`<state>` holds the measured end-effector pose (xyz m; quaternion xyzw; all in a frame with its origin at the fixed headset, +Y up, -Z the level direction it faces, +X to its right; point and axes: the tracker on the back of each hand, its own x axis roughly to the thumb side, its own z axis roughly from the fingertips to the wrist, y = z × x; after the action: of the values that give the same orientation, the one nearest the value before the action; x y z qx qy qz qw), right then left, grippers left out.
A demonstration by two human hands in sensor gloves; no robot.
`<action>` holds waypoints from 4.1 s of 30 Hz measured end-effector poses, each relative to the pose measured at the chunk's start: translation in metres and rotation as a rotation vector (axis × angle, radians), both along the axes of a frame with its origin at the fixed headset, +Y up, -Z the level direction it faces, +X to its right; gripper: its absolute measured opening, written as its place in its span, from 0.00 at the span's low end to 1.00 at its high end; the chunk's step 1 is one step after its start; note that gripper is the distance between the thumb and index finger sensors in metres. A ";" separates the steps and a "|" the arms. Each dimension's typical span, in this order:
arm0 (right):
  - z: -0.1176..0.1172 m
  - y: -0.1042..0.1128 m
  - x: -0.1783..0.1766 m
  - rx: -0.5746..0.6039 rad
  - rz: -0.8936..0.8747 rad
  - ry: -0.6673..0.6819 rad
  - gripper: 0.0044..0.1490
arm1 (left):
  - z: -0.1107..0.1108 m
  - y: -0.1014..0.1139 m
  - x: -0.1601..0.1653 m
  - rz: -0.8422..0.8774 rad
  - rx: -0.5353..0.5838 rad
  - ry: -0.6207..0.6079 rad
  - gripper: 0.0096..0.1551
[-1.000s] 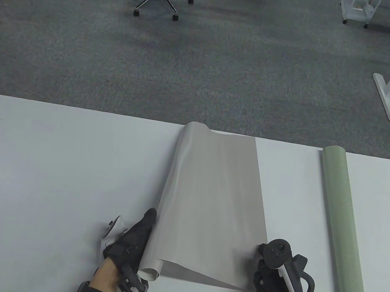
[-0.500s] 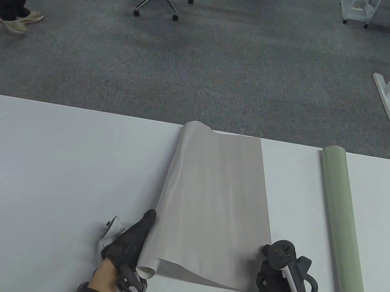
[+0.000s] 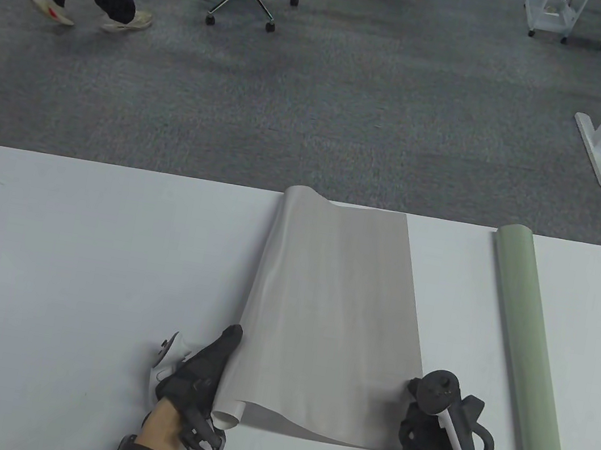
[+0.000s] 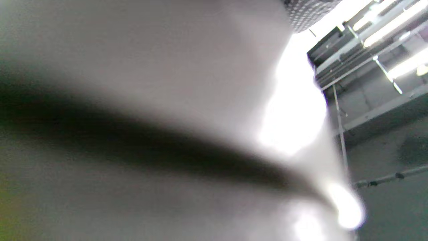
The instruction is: Unroll desk mats and stack together
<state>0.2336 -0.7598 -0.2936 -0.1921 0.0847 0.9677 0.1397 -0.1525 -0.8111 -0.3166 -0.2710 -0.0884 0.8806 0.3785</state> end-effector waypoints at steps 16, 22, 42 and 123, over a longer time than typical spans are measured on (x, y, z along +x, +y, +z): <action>0.003 0.009 -0.014 -0.070 0.188 0.011 0.33 | -0.007 -0.002 -0.009 -0.238 0.070 -0.073 0.60; 0.004 0.009 -0.058 0.105 0.031 0.278 0.41 | -0.007 -0.003 -0.008 -0.237 0.063 -0.078 0.60; -0.001 -0.027 -0.084 -0.138 -0.011 0.438 0.51 | -0.006 -0.004 -0.009 -0.121 0.072 -0.082 0.62; -0.003 -0.029 -0.063 -0.147 -0.062 0.422 0.49 | -0.006 0.002 -0.045 -0.086 0.071 -0.025 0.58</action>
<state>0.1711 -0.7886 -0.2962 0.0076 0.1884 0.9728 0.1343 -0.1974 -0.8086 -0.3224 -0.2719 -0.1125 0.8564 0.4243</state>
